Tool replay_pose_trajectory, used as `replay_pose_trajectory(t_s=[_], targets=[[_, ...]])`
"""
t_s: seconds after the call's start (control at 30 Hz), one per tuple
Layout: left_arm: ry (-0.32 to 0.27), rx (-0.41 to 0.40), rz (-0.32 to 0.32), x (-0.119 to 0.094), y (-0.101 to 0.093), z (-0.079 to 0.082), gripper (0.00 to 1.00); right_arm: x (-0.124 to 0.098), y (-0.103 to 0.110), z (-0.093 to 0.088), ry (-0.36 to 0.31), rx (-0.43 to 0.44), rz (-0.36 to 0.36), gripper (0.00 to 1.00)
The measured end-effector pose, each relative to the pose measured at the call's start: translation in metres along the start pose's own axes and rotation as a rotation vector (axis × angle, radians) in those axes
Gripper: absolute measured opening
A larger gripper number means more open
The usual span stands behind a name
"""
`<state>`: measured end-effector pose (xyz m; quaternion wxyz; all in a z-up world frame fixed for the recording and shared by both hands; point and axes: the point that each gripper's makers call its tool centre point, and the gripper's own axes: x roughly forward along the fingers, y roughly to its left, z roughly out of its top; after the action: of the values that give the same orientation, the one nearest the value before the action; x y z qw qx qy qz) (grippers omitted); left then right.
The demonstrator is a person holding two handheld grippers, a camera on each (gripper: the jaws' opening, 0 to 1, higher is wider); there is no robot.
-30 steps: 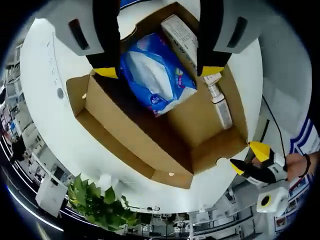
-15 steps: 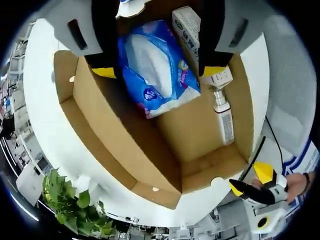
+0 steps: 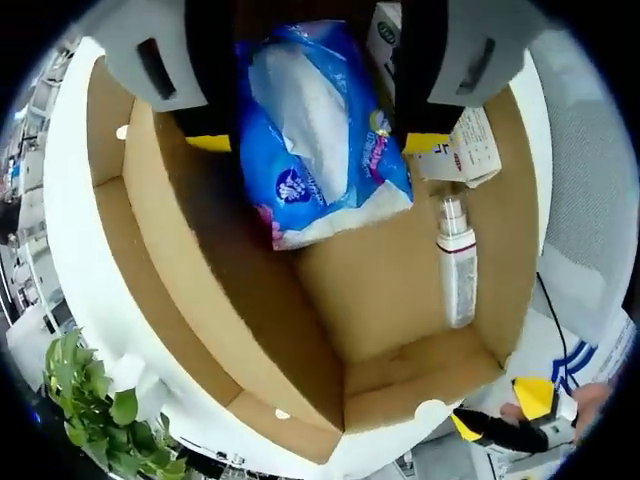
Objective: Operate the shoe box by opening the lid, removing the specified soft item, and placing it in the target area until the item is outside and the box remains undamaged.
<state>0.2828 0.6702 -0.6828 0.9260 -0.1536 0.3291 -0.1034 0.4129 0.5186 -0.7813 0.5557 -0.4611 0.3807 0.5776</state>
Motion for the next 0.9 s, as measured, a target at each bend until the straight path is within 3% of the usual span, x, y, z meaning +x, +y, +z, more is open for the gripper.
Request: replay_pose_trajectory(t_s=[0.27,0.5,0.73,0.9], targets=[[0.021,-0.008,-0.019,0.001,-0.001,-0.005,0.43,0.014,-0.006,-0.001,0.034,0.010,0.024,0.61],[0.021,-0.010,-0.034,0.003,-0.001,-0.003,0.43,0.014,-0.004,-0.002,0.005,0.028,0.049,0.59],[0.021,-0.007,-0.045,0.005,-0.004,-0.001,0.41,0.010,0.004,0.003,-0.044,0.085,0.048,0.43],[0.021,-0.003,-0.055,0.006,-0.005,0.001,0.40,0.002,0.008,0.003,-0.065,0.059,0.033,0.34]])
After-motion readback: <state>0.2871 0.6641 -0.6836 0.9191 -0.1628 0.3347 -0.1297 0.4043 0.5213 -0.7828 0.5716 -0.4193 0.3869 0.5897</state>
